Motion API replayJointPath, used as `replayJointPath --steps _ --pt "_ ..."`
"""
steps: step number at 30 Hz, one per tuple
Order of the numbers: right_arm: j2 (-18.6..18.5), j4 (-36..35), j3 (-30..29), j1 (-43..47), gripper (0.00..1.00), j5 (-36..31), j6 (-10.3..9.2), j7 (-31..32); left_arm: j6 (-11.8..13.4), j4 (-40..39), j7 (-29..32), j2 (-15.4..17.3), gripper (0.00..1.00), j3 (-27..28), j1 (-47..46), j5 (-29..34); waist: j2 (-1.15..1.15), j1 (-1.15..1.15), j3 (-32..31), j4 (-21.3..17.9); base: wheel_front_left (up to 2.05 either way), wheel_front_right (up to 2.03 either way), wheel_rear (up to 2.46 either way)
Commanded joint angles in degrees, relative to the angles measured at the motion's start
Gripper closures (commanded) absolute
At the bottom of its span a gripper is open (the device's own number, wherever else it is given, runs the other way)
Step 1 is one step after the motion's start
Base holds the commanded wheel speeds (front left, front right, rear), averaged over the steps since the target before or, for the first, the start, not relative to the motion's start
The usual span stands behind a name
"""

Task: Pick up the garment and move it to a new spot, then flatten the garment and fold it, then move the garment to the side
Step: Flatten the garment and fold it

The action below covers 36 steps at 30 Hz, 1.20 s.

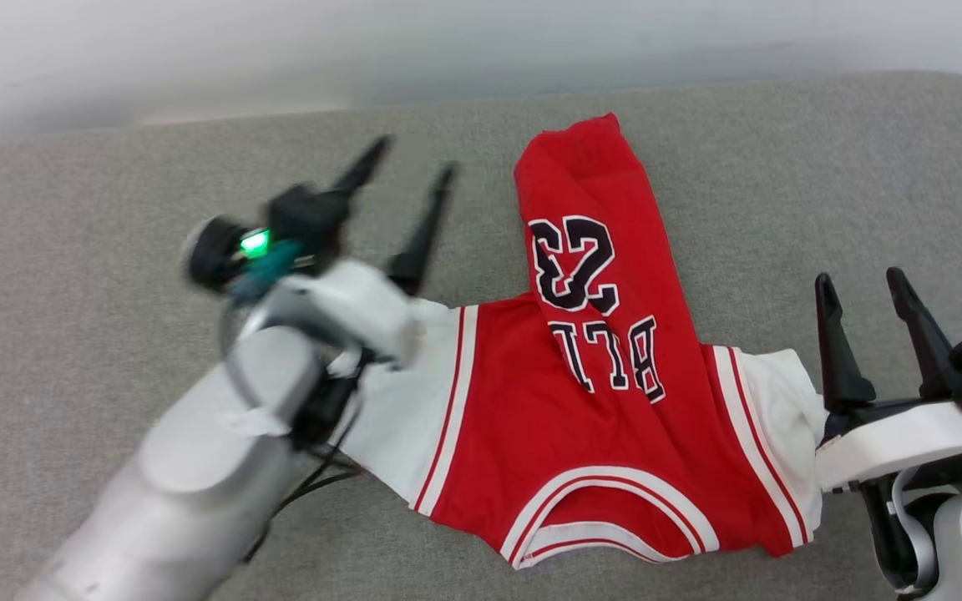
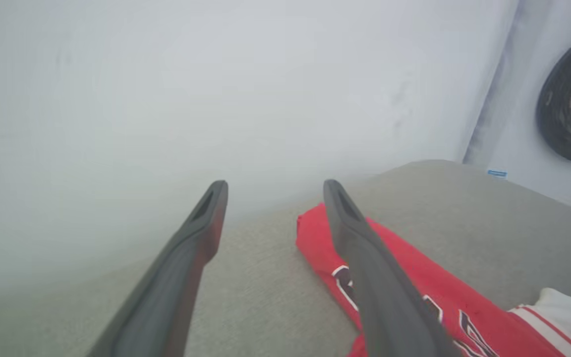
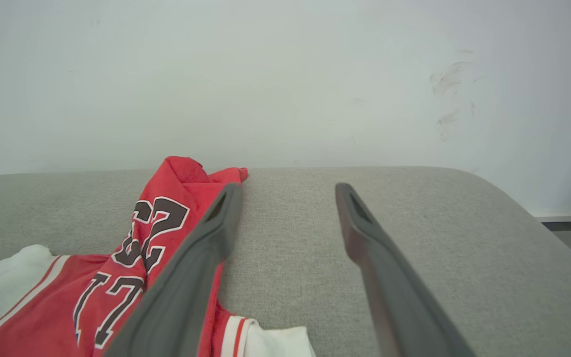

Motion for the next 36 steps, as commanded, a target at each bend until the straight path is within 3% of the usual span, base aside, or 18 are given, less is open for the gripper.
replayJointPath --steps 1,6,9,15,20,25,31,32,33,34,36 --pt "0.1 -0.31 0.22 0.92 0.0 0.17 -0.02 0.0 1.32 -1.29 -0.26 2.35 0.0 2.19 3.16 -1.01 0.0 0.0 -0.58 0.45 0.0 0.0 0.0" --pt "0.62 -0.61 0.74 2.11 0.0 0.58 -0.02 0.01 4.04 -6.41 1.16 9.57 0.0 6.17 13.38 -4.6 0.0 0.0 -0.33 0.27 0.0 0.0 0.0" --pt "0.85 -0.73 0.81 2.5 0.0 0.71 -0.02 0.11 4.88 -9.67 6.2 13.34 0.0 5.79 19.03 -7.09 0.0 0.0 0.39 -0.11 0.0 0.0 0.0" --pt "1.18 -0.76 0.71 2.9 0.0 0.7 -0.02 0.16 6.6 -16.15 16.45 17.46 0.0 3.97 24.71 -10.58 0.0 0.0 2.21 -0.65 0.0 0.0 0.0" --pt "1.35 -0.71 1.34 1.96 0.0 0.52 -0.02 0.36 9.93 -19.77 23.06 19.94 0.0 2.98 24.77 -10.41 0.0 0.0 4.01 -1.43 0.0 0.0 0.0" --pt "1.48 -0.5 1.46 1.21 0.0 0.5 -0.02 0.06 11.64 -20.42 26.83 21.22 0.0 2.19 23.68 -9.82 0.0 0.0 5.61 -2.27 0.0 0.0 0.0" --pt "1.71 -0.15 1.7 0.76 0.0 0.45 -0.02 -0.29 11.55 -17.8 29.93 20.77 0.0 0.8 23.98 -10.64 0.0 0.0 7.4 -3.23 0.0 0.0 0.0" --pt "1.71 -0.07 1.77 0.72 0.0 0.36 -0.02 -0.22 11.4 -17.08 30.4 20.74 0.12 0.37 24.21 -10.76 0.0 0.0 7.56 -3.33 0.0 0.0 0.0" --pt "1.68 0.01 1.86 0.66 0.0 0.33 -0.02 -0.16 10.93 -16.58 30.64 20.58 0.72 0.05 24.46 -10.98 0.0 0.0 7.68 -3.43 0.0 0.0 0.0" --pt "1.64 0.1 1.88 0.59 0.0 0.3 -0.02 -0.14 10.58 -16.35 30.09 20.22 1.0 0.24 24.55 -11.43 0.0 0.0 7.74 -3.47 0.0 0.0 0.0" --pt "1.43 0.28 1.77 0.71 0.0 0.32 -0.02 0.02 10.63 -16.28 27.51 19.74 1.0 1.54 24.45 -11.59 0.0 0.0 7.57 -3.32 0.0 0.0 0.0"
